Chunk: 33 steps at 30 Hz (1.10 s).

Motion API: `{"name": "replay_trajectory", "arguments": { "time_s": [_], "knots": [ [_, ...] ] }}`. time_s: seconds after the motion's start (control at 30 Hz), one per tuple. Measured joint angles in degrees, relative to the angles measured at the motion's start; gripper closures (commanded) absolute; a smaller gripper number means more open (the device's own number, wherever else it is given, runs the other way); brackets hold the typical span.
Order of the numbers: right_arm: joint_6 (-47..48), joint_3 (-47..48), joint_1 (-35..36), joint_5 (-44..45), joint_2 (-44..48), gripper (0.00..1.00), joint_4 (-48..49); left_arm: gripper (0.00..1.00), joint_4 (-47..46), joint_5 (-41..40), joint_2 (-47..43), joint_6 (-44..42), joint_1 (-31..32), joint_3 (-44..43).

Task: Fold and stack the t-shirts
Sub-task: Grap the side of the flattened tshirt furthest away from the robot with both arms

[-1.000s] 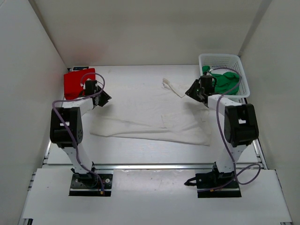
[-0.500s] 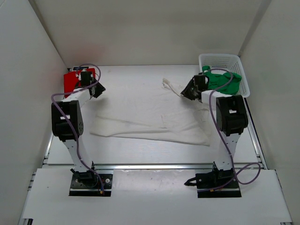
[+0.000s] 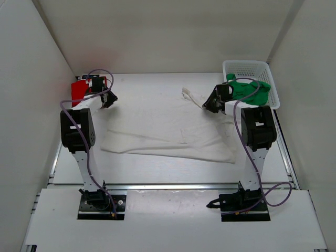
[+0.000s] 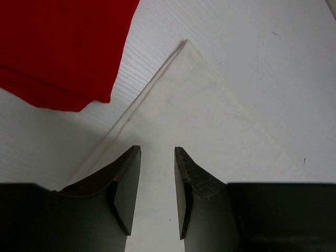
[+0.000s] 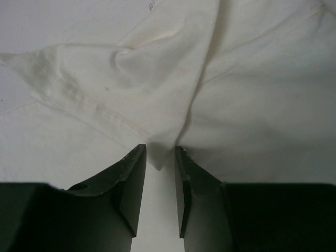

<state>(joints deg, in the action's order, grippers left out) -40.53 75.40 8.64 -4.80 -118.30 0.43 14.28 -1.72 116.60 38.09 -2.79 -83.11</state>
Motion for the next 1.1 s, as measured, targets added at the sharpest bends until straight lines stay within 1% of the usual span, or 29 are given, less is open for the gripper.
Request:
{"name": "replay_trajectory", "arguments": {
  "time_s": [0.07, 0.13, 0.17, 0.2, 0.33, 0.5, 0.7, 0.8, 0.97, 1.0, 1.1],
  "knots": [
    [-0.1, 0.7, 0.0, -0.3, -0.8, 0.74, -0.2, 0.57, 0.5, -0.6, 1.0, -0.3, 0.0, -1.4],
    [-0.2, 0.9, 0.0, -0.5, -0.9, 0.82, -0.3, 0.57, 1.1, -1.2, 2.0, -0.6, 0.0, -2.8],
    [-0.3, 0.9, 0.0, -0.7, -0.9, 0.83, -0.4, 0.57, 1.4, -1.6, 2.6, -0.8, 0.0, -3.6],
    [-0.4, 0.9, 0.0, -0.7, -0.9, 0.89, -0.4, 0.57, 1.8, -1.9, 3.3, -0.9, 0.0, -4.5],
    [-0.5, 0.9, -0.1, -0.9, -0.9, 1.00, -0.4, 0.56, 3.0, -2.6, 5.6, -1.5, 0.0, -7.1],
    [-0.3, 0.9, -0.1, -1.0, -0.8, 1.00, -0.5, 0.56, 5.9, -4.7, 8.0, -3.0, 0.2, -12.4],
    [0.2, -0.5, -0.2, -2.0, 2.3, 1.00, 0.3, 0.53, 10.1, -8.6, 14.1, -6.0, 1.0, -24.1],
    [0.5, -2.5, -0.2, -2.4, 5.4, 1.00, 1.0, 0.53, 14.0, -10.1, 19.0, -7.2, 1.9, -32.2],
    [0.7, -4.6, -0.2, -3.9, 8.3, 1.00, 3.2, 0.55, 22.6, -9.9, 31.2, -7.9, 3.4, -51.4],
    [0.7, -5.1, -0.2, -4.2, 8.7, 1.00, 3.6, 0.55, 23.4, -9.4, 32.7, -7.9, 3.6, -53.2],
    [0.7, -6.4, -0.2, -4.9, 9.4, 1.00, 4.3, 0.54, 24.9, -8.8, 33.7, -7.7, 3.7, -53.5]
  ]
}}
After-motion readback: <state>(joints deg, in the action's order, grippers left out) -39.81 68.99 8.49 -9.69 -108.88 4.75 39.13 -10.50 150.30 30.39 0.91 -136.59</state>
